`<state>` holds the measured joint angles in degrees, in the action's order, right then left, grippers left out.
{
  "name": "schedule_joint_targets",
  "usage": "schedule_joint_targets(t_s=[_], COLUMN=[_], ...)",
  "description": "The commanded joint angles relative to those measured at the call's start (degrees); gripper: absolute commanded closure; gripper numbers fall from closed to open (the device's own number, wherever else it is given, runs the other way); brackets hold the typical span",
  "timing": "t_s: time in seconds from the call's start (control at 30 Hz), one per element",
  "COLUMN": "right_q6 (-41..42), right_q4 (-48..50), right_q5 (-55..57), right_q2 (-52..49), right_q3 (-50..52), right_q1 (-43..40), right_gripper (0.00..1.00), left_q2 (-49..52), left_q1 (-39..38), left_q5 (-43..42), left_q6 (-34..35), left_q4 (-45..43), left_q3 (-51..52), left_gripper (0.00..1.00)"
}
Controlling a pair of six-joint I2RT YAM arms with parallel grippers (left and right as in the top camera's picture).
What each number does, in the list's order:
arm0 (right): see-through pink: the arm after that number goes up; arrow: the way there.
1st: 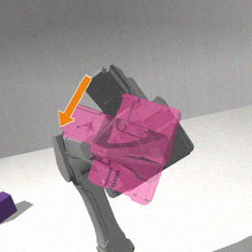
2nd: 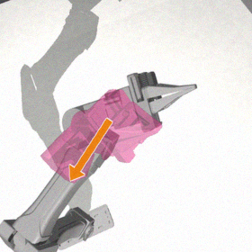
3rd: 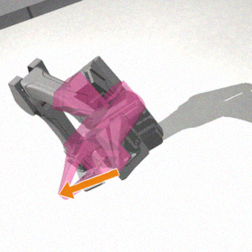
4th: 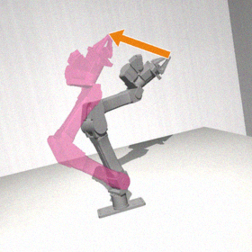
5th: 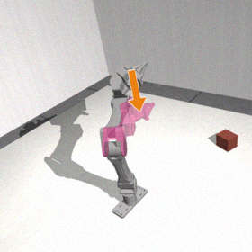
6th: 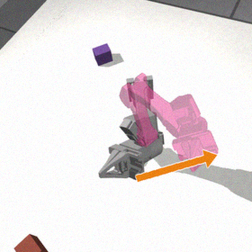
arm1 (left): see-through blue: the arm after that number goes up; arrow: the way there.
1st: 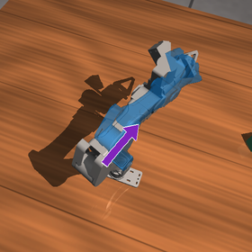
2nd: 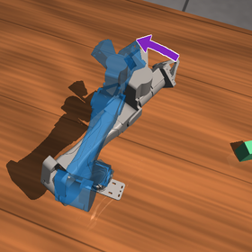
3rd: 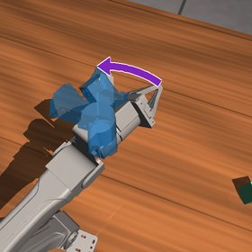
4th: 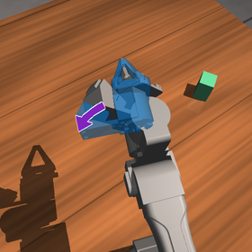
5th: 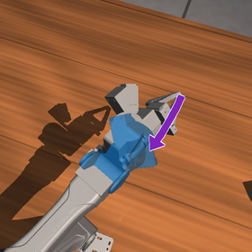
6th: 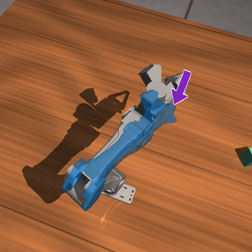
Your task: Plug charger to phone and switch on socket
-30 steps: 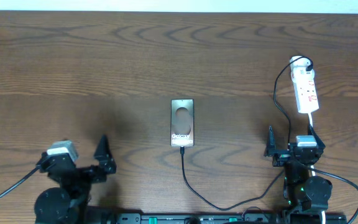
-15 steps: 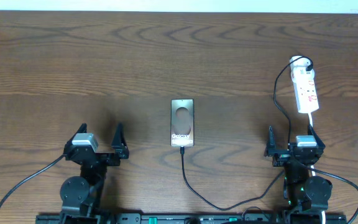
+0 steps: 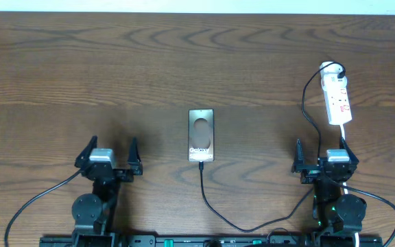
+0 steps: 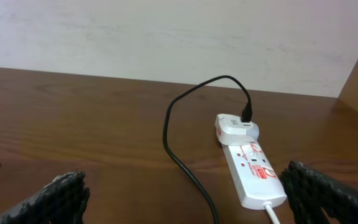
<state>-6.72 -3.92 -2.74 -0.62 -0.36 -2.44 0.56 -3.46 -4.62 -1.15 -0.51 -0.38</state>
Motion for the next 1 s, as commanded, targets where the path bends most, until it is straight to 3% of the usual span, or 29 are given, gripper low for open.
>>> schedule_joint_targets(t_s=[0.0,0.97], right_q6=[-0.63,-0.63], right_q4=[-0.31,-0.33], right_q5=[0.46,0.46], right_q2=[0.33,0.33], right_q3=[0.04,0.07], right_q1=[0.17,0.17], right_gripper=[0.01,0.01], left_q2=[-0.46,-0.33], left_q1=[0.28,0.39], left_q5=[-2.10,-2.25], left_q6=[-4.15,-5.27], left_q4=[4.35,4.11], left_q3=[0.15,0.15], left_gripper=[0.02,0.02])
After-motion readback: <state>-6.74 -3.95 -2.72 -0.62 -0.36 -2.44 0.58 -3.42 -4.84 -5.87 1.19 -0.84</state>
